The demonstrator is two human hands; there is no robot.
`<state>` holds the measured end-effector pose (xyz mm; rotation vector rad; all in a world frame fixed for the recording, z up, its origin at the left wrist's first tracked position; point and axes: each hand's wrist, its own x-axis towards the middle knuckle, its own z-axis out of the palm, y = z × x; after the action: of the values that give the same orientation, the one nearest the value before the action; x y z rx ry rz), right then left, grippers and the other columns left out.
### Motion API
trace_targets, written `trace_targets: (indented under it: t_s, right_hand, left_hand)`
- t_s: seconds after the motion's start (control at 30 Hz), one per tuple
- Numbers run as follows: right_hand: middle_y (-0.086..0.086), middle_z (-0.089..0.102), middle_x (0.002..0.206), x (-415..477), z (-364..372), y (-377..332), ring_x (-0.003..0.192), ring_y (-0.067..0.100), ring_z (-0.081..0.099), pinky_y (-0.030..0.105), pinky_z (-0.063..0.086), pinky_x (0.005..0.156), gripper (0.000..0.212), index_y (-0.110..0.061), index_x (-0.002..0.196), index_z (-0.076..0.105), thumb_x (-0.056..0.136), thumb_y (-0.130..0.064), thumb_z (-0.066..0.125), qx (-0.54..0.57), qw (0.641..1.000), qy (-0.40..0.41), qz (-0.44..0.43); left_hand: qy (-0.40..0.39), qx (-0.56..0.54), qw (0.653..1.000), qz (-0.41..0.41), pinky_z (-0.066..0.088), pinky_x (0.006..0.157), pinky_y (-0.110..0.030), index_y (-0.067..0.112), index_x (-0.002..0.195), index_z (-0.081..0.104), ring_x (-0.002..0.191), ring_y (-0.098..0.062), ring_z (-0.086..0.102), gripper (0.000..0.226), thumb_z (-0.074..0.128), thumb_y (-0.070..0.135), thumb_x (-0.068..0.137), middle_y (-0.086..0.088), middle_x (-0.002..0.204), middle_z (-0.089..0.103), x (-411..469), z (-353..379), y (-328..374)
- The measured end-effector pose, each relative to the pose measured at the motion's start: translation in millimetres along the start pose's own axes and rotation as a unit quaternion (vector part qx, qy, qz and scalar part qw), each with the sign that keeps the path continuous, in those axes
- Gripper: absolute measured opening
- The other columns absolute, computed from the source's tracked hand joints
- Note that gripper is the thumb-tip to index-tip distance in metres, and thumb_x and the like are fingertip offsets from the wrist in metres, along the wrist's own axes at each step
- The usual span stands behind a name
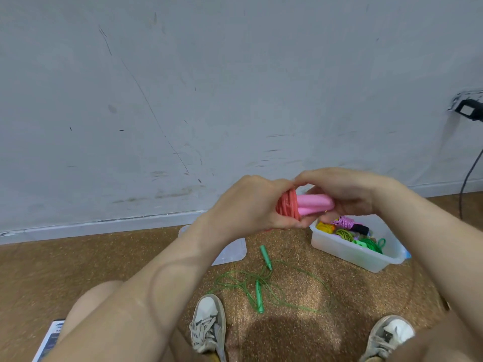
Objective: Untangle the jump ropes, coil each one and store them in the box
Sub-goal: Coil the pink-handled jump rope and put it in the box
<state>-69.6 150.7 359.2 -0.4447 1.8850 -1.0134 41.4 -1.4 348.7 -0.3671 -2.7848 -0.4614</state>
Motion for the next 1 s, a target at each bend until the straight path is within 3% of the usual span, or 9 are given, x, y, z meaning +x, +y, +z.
trace_targets:
  t_s: [0.13,0.2,0.33,0.47,0.63,0.73,0.83,0.9,1.0]
  right_hand:
    - [0.019,0.069,0.102,1,-13,9,0.080,0.032,0.071,0.022,0.054,0.046,0.081,-0.004,0.134,0.050,0.083,-0.068,0.049,0.045,0.991,-0.129,-0.012]
    - [0.024,0.068,0.098,0,-12,10,0.073,0.032,0.072,0.023,0.054,0.046,0.091,-0.012,0.130,0.051,0.072,-0.081,0.047,0.012,0.984,-0.174,-0.021]
    - [0.018,0.066,0.071,1,-1,11,0.052,0.024,0.061,0.022,0.044,0.039,0.068,-0.006,0.101,0.065,0.084,-0.067,0.040,-0.074,0.986,-0.146,-0.009]
    - [0.014,0.062,0.062,9,8,12,0.042,0.019,0.050,0.020,0.039,0.037,0.048,-0.006,0.095,0.065,0.094,-0.050,0.046,0.034,0.996,-0.046,-0.073]
    - [0.013,0.061,0.064,11,9,11,0.041,0.019,0.050,0.021,0.040,0.037,0.035,-0.004,0.094,0.065,0.092,-0.038,0.057,0.115,0.982,0.015,-0.152]
    - [0.011,0.060,0.061,11,12,11,0.042,0.019,0.050,0.021,0.042,0.039,0.031,-0.005,0.089,0.066,0.091,-0.036,0.060,0.114,0.978,0.036,-0.173]
    - [0.015,0.061,0.060,11,7,10,0.040,0.022,0.050,0.022,0.040,0.038,0.039,-0.005,0.082,0.065,0.091,-0.042,0.056,0.142,0.969,0.084,-0.184]
    - [0.018,0.062,0.061,9,0,9,0.041,0.023,0.051,0.023,0.039,0.041,0.041,-0.005,0.084,0.063,0.090,-0.044,0.055,0.164,0.962,0.101,-0.196]
    - [0.016,0.061,0.060,9,3,7,0.042,0.023,0.050,0.021,0.038,0.038,0.042,0.001,0.091,0.063,0.085,-0.041,0.059,0.159,0.958,0.089,-0.222]
  left_hand:
    - [0.026,0.087,0.993,0.072,0.045,0.054,-0.033,0.013,0.112,0.060,0.066,-0.029,0.064,0.058,0.074,0.053,0.073,-0.004,0.076,0.067,3,4,4]
    - [0.045,0.102,0.986,0.123,0.044,0.047,-0.030,0.010,0.106,0.063,0.060,-0.028,0.063,0.056,0.079,0.049,0.069,-0.004,0.075,0.067,3,12,11]
    - [0.033,0.150,0.976,0.156,0.040,0.043,-0.026,0.015,0.099,0.064,0.059,-0.024,0.062,0.050,0.078,0.052,0.067,0.000,0.070,0.066,2,23,20]
    - [-0.019,0.185,0.977,0.102,0.039,0.059,-0.029,0.032,0.129,0.047,0.083,-0.026,0.063,0.057,0.067,0.051,0.079,0.003,0.101,0.068,5,6,15]
    - [-0.036,0.180,0.980,0.079,0.049,0.065,-0.039,0.035,0.141,0.024,0.085,-0.029,0.061,0.067,0.057,0.014,0.087,-0.003,0.095,0.061,0,7,8]
    - [-0.015,0.158,0.983,0.095,0.046,0.060,-0.037,0.031,0.140,0.034,0.082,-0.030,0.061,0.061,0.055,0.013,0.086,-0.004,0.093,0.063,-2,5,5]
    - [0.046,0.093,0.990,0.097,0.049,0.056,-0.033,0.023,0.117,0.058,0.073,-0.026,0.064,0.036,0.062,0.024,0.081,0.001,0.083,0.068,-5,-8,4]
    - [0.093,0.075,0.991,0.059,0.047,0.054,-0.030,0.018,0.093,0.066,0.066,-0.021,0.063,0.015,0.067,0.027,0.081,0.005,0.073,0.067,-5,-15,3]
    - [0.068,0.079,0.994,-0.026,0.048,0.065,-0.035,0.017,0.095,0.067,0.075,-0.023,0.063,0.019,0.062,0.034,0.088,0.001,0.078,0.069,-5,-23,2]
